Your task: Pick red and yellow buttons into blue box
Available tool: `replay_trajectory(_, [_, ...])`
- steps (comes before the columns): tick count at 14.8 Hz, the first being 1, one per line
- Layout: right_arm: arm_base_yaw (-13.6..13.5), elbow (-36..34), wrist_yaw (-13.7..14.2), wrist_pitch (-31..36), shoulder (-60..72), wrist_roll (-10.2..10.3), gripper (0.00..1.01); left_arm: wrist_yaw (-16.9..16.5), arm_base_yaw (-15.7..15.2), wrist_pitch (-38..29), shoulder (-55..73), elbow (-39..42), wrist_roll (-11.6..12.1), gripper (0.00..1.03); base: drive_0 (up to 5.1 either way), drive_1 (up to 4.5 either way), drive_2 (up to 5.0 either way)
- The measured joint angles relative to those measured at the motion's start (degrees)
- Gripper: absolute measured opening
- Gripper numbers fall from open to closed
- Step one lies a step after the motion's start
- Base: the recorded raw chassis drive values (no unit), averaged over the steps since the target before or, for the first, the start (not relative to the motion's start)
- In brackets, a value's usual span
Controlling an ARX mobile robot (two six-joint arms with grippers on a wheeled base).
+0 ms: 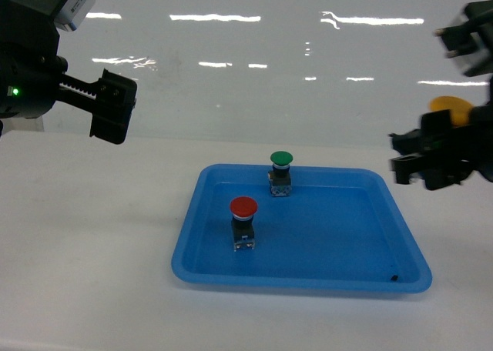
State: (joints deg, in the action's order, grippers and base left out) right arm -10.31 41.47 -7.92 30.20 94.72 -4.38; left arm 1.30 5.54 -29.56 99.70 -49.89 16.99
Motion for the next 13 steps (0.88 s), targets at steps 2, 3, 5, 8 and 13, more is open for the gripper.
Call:
replay_trajectory(2, [2.23, -4.83, -0.52, -1.79, -12.04, 4.87, 0.27, 0.02, -0.07, 0.00, 0.00, 0.00, 0.00, 0.98, 0.0, 0.00, 0.0])
replay_trajectory(3, [2.86, -7.78, -1.03, -2.56, -17.68, 6.01, 0.27, -0.02, 0.11, 0.00, 0.00, 0.00, 0.02, 0.98, 0.0, 0.00, 0.0])
replay_trajectory(5, [4.52, -14.60, -1.60, -7.08, -26.45, 6.49, 0.27, 0.00, 0.20, 0.00, 0.00, 0.00, 0.02, 0.98, 0.0, 0.00, 0.0])
replay_trajectory(8, [5.81, -16.90, -1.42, -8.66, -32.76, 6.32, 0.27, -0.68, 0.33, 4.59, 2.95, -4.79, 0.94, 0.98, 0.0, 0.00, 0.0])
replay_trajectory(13, [5.81, -16.90, -1.57, -8.79, -32.41, 6.32, 0.27, 2.08, 5.29, 21.18, 25.22, -36.94, 3.69, 0.98, 0.0, 0.00, 0.0])
